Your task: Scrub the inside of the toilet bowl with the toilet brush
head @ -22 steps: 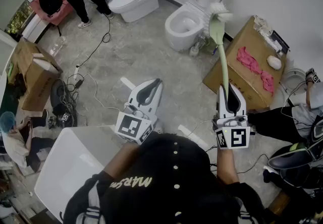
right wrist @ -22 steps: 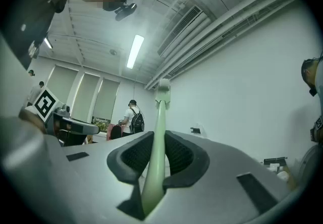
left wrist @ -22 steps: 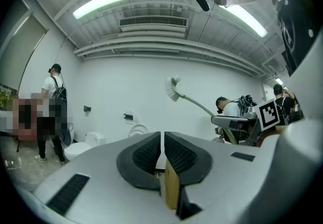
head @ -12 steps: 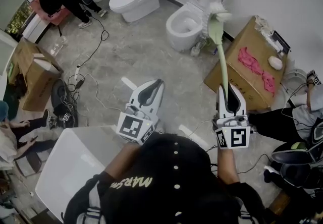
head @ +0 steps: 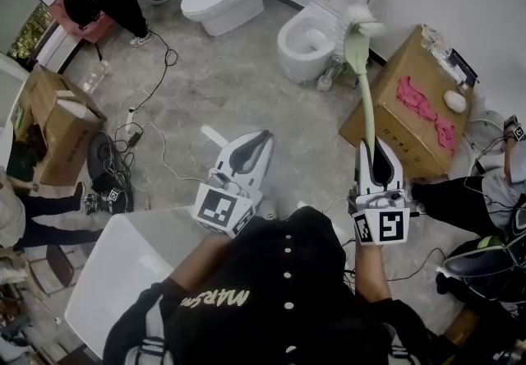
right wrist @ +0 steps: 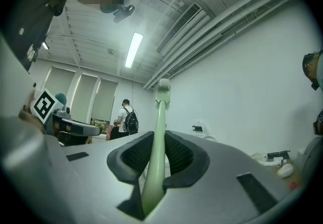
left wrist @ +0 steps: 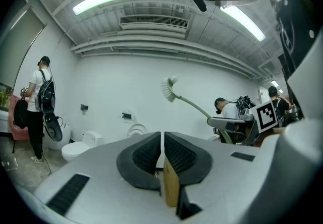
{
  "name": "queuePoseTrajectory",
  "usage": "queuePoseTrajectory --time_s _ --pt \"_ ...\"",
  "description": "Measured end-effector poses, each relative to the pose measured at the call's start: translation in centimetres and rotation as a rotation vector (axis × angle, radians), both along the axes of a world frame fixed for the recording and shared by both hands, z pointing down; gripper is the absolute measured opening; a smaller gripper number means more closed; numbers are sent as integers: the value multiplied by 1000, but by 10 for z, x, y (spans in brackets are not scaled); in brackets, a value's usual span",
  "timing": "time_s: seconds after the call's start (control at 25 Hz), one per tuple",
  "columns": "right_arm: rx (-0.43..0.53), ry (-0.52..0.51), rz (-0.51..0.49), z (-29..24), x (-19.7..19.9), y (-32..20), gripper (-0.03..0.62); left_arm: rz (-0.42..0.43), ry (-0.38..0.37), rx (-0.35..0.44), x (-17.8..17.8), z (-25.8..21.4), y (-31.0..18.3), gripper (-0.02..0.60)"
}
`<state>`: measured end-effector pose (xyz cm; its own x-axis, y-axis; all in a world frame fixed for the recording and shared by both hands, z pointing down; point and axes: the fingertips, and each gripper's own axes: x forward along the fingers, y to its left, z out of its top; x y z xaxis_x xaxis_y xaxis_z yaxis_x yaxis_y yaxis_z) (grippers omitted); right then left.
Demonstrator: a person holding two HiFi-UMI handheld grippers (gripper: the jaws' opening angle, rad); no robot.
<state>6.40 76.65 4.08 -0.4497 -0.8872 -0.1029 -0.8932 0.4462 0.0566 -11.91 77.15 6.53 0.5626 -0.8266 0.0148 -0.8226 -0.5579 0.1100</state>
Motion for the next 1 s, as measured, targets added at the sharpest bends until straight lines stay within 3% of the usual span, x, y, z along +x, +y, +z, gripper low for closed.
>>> queuePoseTrajectory --time_s 0.48,1.0 --pt "-21 -3 22 14 -14 -20 86 12 -2 -14 -15 12 -21 43" --pt "-16 -5 -5 16 2 -105 86 -22 -5 -10 -2 17 -101 43"
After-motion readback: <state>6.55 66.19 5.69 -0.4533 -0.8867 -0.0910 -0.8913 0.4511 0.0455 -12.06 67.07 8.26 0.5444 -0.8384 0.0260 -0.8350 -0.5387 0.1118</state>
